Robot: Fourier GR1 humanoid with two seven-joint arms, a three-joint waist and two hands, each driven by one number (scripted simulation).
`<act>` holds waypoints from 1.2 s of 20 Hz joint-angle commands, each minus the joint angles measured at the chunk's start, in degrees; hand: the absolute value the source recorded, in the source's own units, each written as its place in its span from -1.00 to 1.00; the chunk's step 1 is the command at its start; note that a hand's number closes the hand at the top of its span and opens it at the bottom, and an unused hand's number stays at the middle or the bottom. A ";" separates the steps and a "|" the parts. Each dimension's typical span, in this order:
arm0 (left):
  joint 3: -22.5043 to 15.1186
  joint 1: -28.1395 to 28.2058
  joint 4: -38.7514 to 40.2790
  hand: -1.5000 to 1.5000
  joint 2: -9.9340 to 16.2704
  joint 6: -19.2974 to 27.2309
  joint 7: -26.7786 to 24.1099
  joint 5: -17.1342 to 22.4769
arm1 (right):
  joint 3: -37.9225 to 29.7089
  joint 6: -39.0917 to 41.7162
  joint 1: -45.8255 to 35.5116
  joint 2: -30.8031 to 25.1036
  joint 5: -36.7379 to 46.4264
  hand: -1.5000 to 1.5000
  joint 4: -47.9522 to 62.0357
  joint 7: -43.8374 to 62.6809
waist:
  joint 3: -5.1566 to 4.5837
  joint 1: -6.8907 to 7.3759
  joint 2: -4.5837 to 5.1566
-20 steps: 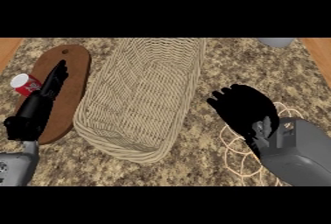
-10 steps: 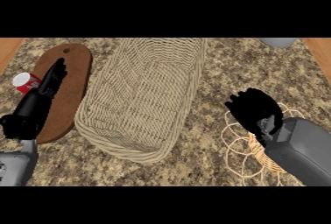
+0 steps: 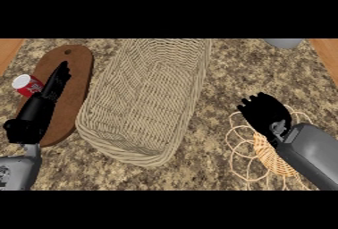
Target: Pick the squash from the placemat and place it in the basket
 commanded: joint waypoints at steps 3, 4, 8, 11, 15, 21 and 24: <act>2.59 -2.60 -1.01 0.00 1.29 -3.18 4.14 1.62 | -1.32 -3.91 1.66 -1.64 4.95 -1.00 0.27 -7.60 | -0.01 -0.25 -0.11; -1.01 -1.09 -1.06 0.00 -3.13 1.51 2.35 -2.81 | -0.36 -7.26 3.30 -2.02 6.98 -1.00 1.76 -9.34 | -0.01 -0.26 -0.06; 0.75 -0.30 0.31 0.00 -2.33 -0.36 0.48 -3.05 | -2.74 -8.41 2.63 2.16 10.97 -1.00 6.21 -10.91 | -0.02 -0.13 -0.04; 3.73 -0.48 0.33 0.00 -0.27 -3.01 -0.27 -0.77 | -3.50 -11.74 6.69 0.20 12.57 -1.00 4.39 -13.55 | -0.02 -0.25 -0.10; 0.17 2.62 -4.58 0.00 -3.68 -0.39 1.85 -4.74 | -5.50 -7.57 5.59 4.40 15.01 -1.00 6.16 -12.00 | -0.02 -0.02 -0.12; 2.40 2.16 -4.76 0.00 -3.44 -3.08 3.18 -2.73 | -7.74 -12.26 6.41 2.58 19.65 -1.00 11.52 -19.25 | -0.01 0.15 -0.07; 4.36 -2.03 2.19 0.00 -2.71 -4.21 -0.58 -3.05 | -8.31 -11.00 8.05 5.60 22.34 -1.00 10.94 -18.01 | -0.03 -0.20 -0.03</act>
